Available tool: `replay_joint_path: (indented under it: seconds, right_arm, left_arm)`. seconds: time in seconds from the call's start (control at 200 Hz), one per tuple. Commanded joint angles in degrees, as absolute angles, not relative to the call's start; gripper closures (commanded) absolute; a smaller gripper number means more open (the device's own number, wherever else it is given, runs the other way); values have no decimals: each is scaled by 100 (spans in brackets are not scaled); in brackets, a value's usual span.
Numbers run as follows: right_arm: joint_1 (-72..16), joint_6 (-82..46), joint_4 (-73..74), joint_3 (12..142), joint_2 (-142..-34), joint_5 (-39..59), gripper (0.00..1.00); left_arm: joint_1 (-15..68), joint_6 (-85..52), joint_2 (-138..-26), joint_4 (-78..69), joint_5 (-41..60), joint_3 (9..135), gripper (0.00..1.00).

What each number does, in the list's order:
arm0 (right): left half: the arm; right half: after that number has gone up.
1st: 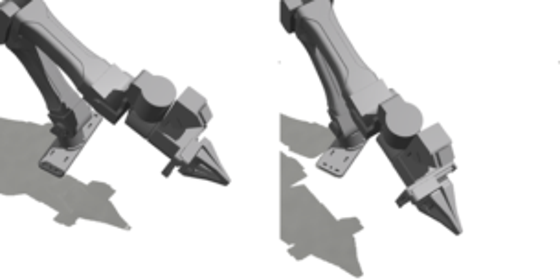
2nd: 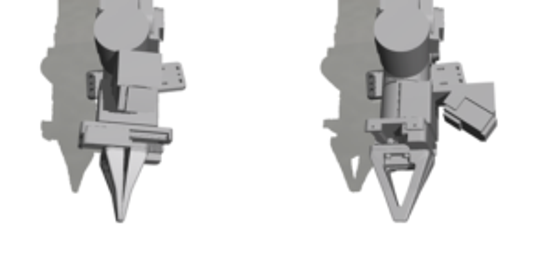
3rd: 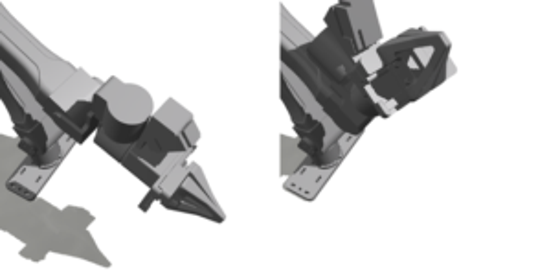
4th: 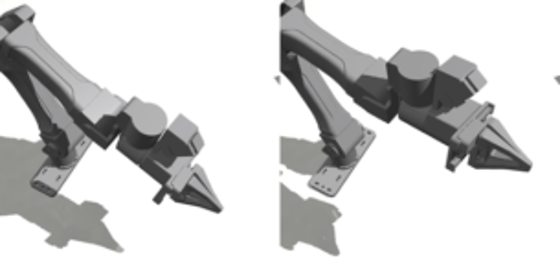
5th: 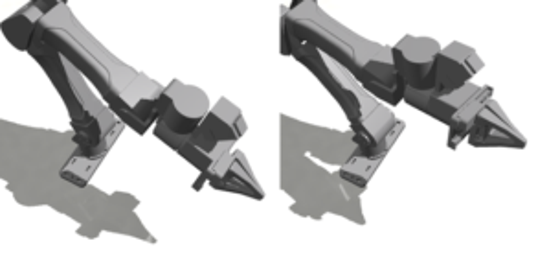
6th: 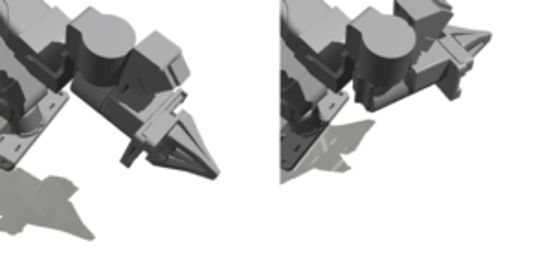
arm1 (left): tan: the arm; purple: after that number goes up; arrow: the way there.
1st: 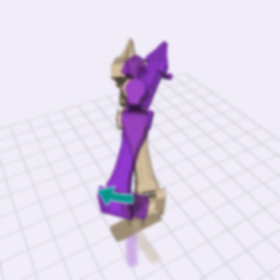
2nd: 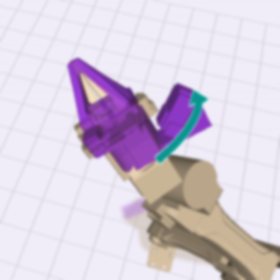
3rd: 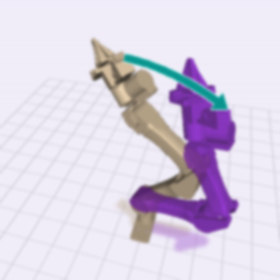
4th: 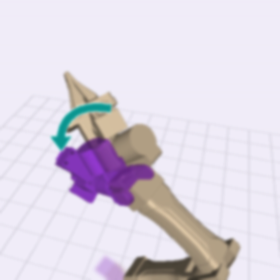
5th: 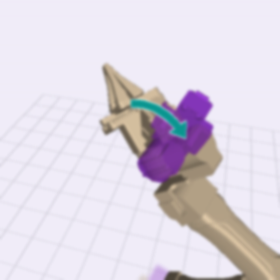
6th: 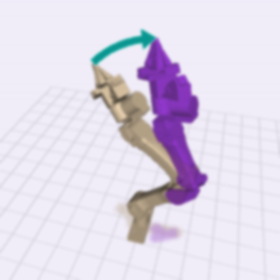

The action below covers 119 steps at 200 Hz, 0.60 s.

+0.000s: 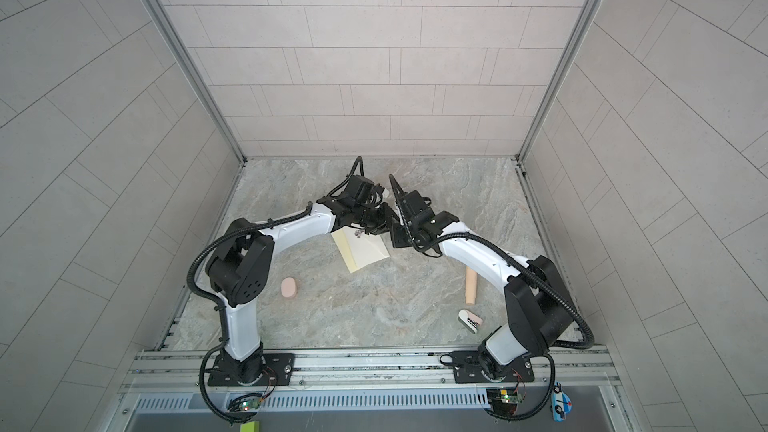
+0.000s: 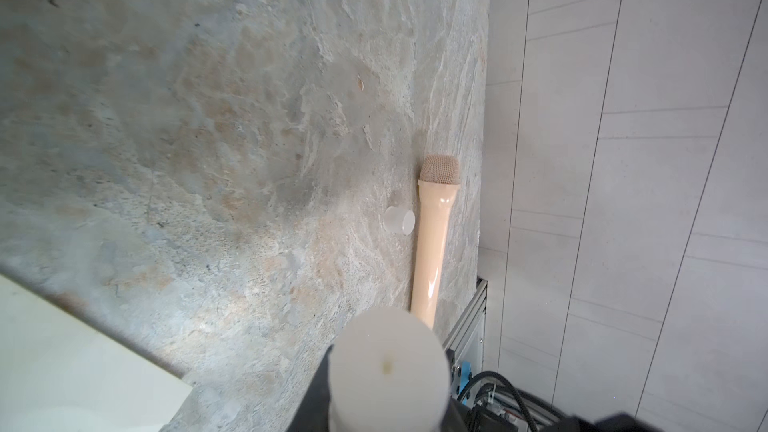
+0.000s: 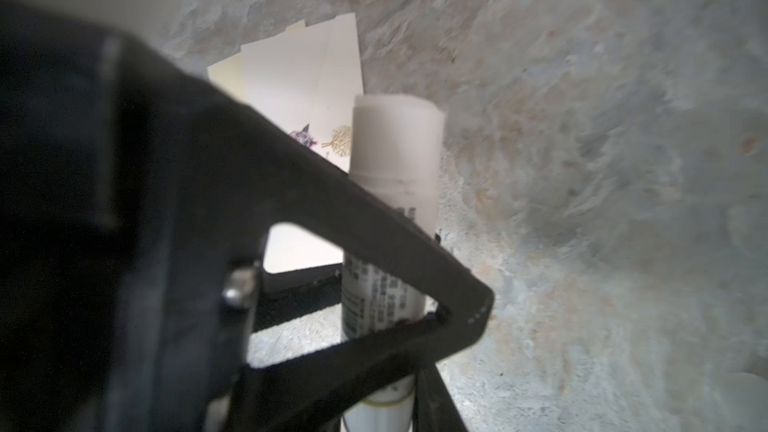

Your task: Place the letter into the envelope and seal it

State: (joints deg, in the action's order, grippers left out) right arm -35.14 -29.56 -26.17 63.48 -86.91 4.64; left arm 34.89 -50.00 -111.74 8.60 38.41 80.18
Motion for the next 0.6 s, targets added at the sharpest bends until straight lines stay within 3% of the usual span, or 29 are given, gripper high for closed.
replay_joint_path:
  seconds: [0.0,0.07,0.125,0.17,0.22,0.395,0.59]
  right_arm:
    - [-3923,-2979,-3210,6387,-8606,-1747,98]
    - [-3993,-2984,-3220,6433,-8580,-1916,93]
    - [-3916,-2865,-3084,6383,-8499,-1632,74]
    - [-3740,-2707,-2879,6305,-8376,-884,60]
    - [-3408,-2615,-2623,6202,-8217,278,54]
    - [-2002,-2689,-1797,5834,-7944,4203,50]
    - [-1669,-2639,-1545,5687,-8227,5736,52]
  left_arm:
    - [3356,-5618,-11347,931,3764,8032,100]
    - [3354,-5619,-11338,882,3760,8051,100]
    - [3353,-5551,-11310,870,3771,8059,100]
    - [3350,-5476,-11288,864,3809,8058,100]
    - [3352,-5364,-11244,829,3870,8046,100]
    - [3352,-5250,-11061,197,4412,7792,100]
    - [3406,-5437,-10984,-372,4670,7651,100]
